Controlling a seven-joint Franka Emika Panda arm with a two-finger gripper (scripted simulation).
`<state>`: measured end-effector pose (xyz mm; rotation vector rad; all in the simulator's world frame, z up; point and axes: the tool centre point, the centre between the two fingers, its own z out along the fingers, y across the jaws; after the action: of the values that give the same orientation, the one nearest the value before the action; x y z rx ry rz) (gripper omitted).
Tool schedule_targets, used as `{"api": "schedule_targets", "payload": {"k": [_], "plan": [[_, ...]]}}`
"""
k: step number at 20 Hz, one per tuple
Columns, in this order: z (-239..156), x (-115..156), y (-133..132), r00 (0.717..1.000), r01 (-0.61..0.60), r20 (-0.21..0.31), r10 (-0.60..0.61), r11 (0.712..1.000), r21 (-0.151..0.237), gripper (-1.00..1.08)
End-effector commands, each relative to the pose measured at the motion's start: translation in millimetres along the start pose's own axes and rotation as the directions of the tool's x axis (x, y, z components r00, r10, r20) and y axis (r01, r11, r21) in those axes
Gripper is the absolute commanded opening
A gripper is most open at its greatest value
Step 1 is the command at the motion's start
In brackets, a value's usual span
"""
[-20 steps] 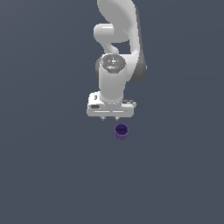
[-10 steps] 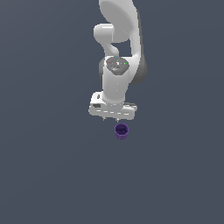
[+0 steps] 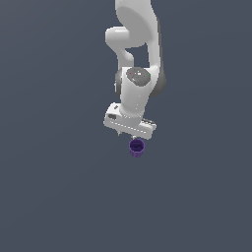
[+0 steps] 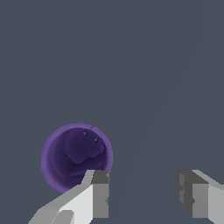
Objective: Pick up the object and move it to a goal position.
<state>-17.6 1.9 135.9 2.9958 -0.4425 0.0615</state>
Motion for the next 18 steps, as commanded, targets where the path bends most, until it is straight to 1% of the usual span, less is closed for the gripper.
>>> {"api": "schedule_targets", "payload": {"k": [1, 5, 9, 13, 18], "plan": [[3, -2, -2, 0.999, -0.051, -0.015, 0.051, 0.999, -0.006, 0.28], [8, -5, -5, 0.991, -0.13, -0.039, 0.13, 0.991, -0.011, 0.28], [12, -8, -8, 0.976, -0.208, -0.064, 0.207, 0.978, -0.01, 0.28], [16, -11, -11, 0.955, -0.284, -0.088, 0.282, 0.959, -0.005, 0.28], [20, -15, -15, 0.92, -0.375, -0.117, 0.373, 0.927, 0.009, 0.28]]}}
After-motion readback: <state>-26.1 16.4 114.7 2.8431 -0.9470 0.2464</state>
